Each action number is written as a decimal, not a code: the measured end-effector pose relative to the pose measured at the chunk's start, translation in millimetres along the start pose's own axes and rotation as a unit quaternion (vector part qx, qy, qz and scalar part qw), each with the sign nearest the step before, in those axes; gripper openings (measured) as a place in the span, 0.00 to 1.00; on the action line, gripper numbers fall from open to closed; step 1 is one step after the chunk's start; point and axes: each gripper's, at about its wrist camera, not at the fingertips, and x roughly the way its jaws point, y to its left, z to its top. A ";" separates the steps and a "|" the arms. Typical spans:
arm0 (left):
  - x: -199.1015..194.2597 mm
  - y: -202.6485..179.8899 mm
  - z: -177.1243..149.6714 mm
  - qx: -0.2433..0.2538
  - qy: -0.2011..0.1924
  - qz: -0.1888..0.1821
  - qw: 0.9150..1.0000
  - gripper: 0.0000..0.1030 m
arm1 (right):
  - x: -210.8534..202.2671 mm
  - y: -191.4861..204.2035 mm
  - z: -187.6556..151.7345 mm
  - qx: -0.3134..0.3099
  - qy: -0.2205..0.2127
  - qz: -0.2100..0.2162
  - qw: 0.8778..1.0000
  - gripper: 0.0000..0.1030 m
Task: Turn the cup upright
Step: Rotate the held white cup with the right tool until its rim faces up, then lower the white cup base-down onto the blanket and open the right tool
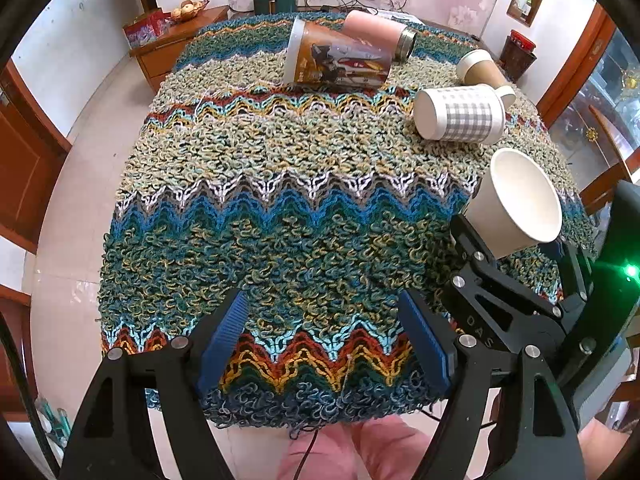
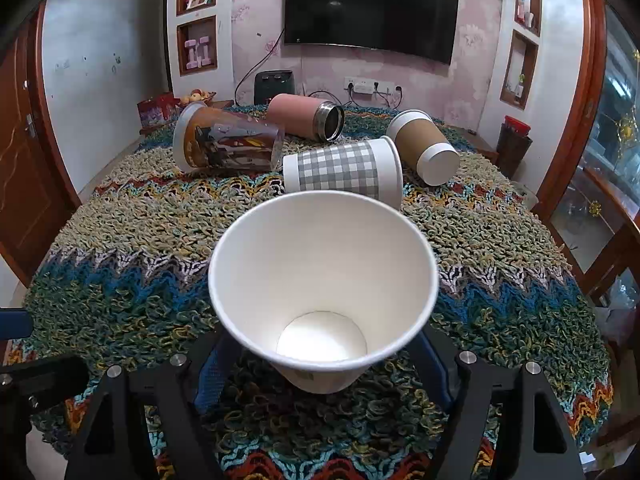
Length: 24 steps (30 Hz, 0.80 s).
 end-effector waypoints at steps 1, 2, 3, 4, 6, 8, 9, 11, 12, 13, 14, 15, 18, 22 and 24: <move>-1.2 -0.9 0.6 0.000 -0.002 0.000 1.000 0.78 | -1.9 -1.1 1.2 0.000 0.000 0.002 1.000 0.77; -2.7 -1.7 1.6 -0.001 -0.003 -0.001 1.000 0.78 | -4.6 -2.4 2.5 0.001 0.000 0.004 1.000 0.77; -4.5 -2.5 2.9 -0.002 -0.005 -0.001 1.000 0.78 | -7.7 -3.3 3.4 0.000 0.001 0.007 1.000 0.77; -7.4 -3.6 4.4 -0.004 -0.008 -0.002 1.000 0.78 | -10.8 -4.5 4.6 0.000 0.003 0.010 1.000 0.77; -12.2 -5.3 7.3 -0.005 -0.011 -0.004 1.000 0.78 | -16.4 -6.4 6.8 -0.001 0.006 0.015 1.000 0.77; -19.5 -7.8 11.7 -0.005 -0.016 -0.007 1.000 0.78 | -25.0 -9.3 10.9 -0.001 0.007 0.021 1.000 0.77; -22.5 -8.7 13.2 -0.004 -0.018 -0.007 1.000 0.78 | -29.2 -10.5 12.7 -0.001 0.006 0.022 1.000 0.77; -30.5 -10.6 16.9 -0.004 -0.024 -0.007 1.000 0.78 | -40.1 -13.0 17.3 -0.005 0.004 0.027 1.000 0.77; -35.2 -11.6 19.0 -0.004 -0.028 -0.006 1.000 0.78 | -44.6 -13.6 19.5 -0.007 0.002 0.030 1.000 0.77; -39.6 -12.1 21.0 -0.004 -0.031 -0.006 0.999 0.78 | -49.7 -13.7 22.3 -0.010 0.001 0.032 0.999 0.77; -43.1 -12.9 22.8 -0.003 -0.034 -0.006 0.999 0.78 | -55.8 -14.3 25.6 -0.012 -0.001 0.033 0.999 0.77; -48.0 -14.4 25.2 -0.002 -0.037 -0.004 0.999 0.78 | -60.3 -15.1 28.4 -0.013 -0.003 0.035 0.999 0.77; -56.8 -16.7 30.5 -0.001 -0.043 -0.004 0.999 0.78 | -69.3 -18.4 35.4 -0.011 -0.003 0.041 0.999 0.77; -67.4 -21.2 37.4 -0.003 -0.044 -0.004 0.999 0.78 | -82.1 -23.2 47.4 -0.003 0.003 0.055 0.998 0.77; -74.8 -23.9 41.1 -0.002 -0.048 -0.001 0.999 0.78 | -89.7 -25.7 55.5 0.002 0.005 0.060 0.998 0.77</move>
